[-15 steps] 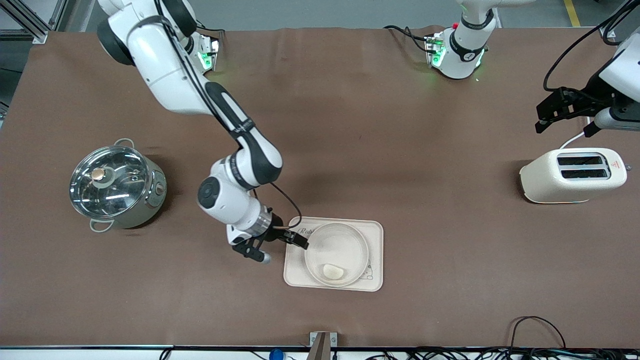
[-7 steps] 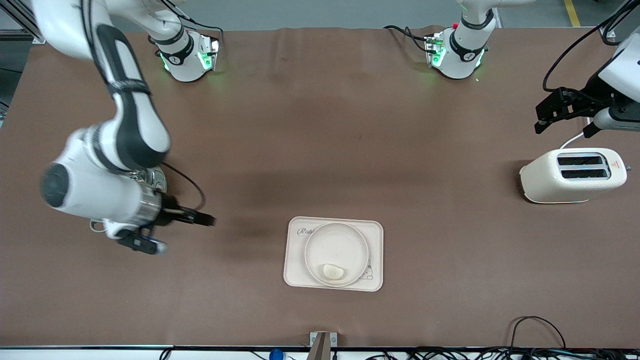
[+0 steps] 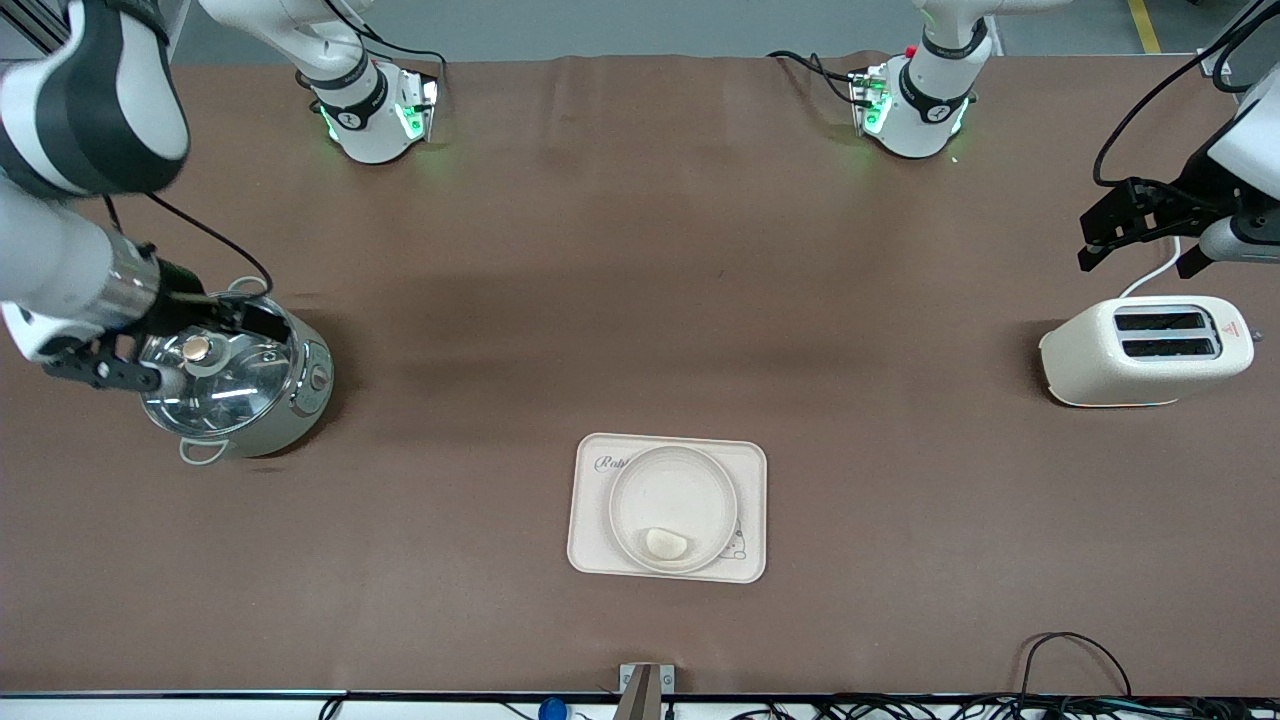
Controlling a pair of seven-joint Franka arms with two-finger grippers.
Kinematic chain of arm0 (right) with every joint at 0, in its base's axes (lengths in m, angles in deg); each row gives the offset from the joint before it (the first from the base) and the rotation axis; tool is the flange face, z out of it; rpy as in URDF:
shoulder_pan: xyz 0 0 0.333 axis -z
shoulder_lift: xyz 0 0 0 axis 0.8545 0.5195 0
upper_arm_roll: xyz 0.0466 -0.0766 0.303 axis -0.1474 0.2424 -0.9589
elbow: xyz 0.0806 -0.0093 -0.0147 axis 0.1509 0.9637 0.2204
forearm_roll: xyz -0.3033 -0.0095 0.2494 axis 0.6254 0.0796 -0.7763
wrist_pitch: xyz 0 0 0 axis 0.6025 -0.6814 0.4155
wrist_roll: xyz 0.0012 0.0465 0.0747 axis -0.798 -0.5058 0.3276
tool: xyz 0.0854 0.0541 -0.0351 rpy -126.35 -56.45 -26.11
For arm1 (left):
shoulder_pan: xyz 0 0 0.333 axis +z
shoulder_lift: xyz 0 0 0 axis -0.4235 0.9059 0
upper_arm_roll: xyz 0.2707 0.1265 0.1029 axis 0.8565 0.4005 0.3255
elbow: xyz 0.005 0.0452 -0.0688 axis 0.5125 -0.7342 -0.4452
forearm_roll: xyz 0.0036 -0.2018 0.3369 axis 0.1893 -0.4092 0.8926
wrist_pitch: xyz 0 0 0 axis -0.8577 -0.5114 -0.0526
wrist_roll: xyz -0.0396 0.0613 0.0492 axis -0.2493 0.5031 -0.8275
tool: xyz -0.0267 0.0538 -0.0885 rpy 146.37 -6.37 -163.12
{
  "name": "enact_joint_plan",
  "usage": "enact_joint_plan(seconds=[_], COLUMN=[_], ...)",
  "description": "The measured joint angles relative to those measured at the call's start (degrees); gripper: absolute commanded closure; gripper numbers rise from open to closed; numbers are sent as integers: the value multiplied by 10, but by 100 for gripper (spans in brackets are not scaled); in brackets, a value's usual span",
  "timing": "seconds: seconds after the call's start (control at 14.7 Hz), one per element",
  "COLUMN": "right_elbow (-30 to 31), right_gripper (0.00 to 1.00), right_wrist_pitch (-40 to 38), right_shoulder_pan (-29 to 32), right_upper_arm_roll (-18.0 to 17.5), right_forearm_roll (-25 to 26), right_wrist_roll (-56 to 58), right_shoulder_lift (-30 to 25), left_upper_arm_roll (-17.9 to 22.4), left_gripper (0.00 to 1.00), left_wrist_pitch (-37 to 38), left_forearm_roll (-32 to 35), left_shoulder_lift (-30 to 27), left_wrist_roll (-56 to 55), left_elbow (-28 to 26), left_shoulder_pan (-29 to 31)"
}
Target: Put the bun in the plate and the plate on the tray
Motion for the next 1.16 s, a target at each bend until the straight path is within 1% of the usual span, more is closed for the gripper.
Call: enact_joint_plan(seconds=[0.14, 0.2, 0.41, 0.55, 0.82, 1.16], right_elbow=[7, 11, 18, 19, 22, 22], right_gripper=[0, 0, 0, 0, 0, 0], right_wrist_pitch=[-21, -24, -32, -42, -49, -49], right_shoulder_pan=[11, 26, 99, 127, 128, 132], right_upper_arm_roll=[-1, -2, -15, -22, -38, -35], right_forearm_roll=[18, 24, 25, 28, 37, 40], right_wrist_roll=[2, 17, 89, 106, 107, 121], right_shoulder_lift=[-29, -40, -67, -87, -109, -115], left_upper_arm_roll=[0, 0, 0, 0, 0, 0], left_gripper=[0, 0, 0, 0, 0, 0], left_wrist_pitch=[0, 0, 0, 0, 0, 0], left_forearm_roll=[0, 0, 0, 0, 0, 0], left_shoulder_lift=[0, 0, 0, 0, 0, 0], left_wrist_roll=[0, 0, 0, 0, 0, 0], left_elbow=[0, 0, 0, 0, 0, 0], left_shoulder_pan=[0, 0, 0, 0, 0, 0])
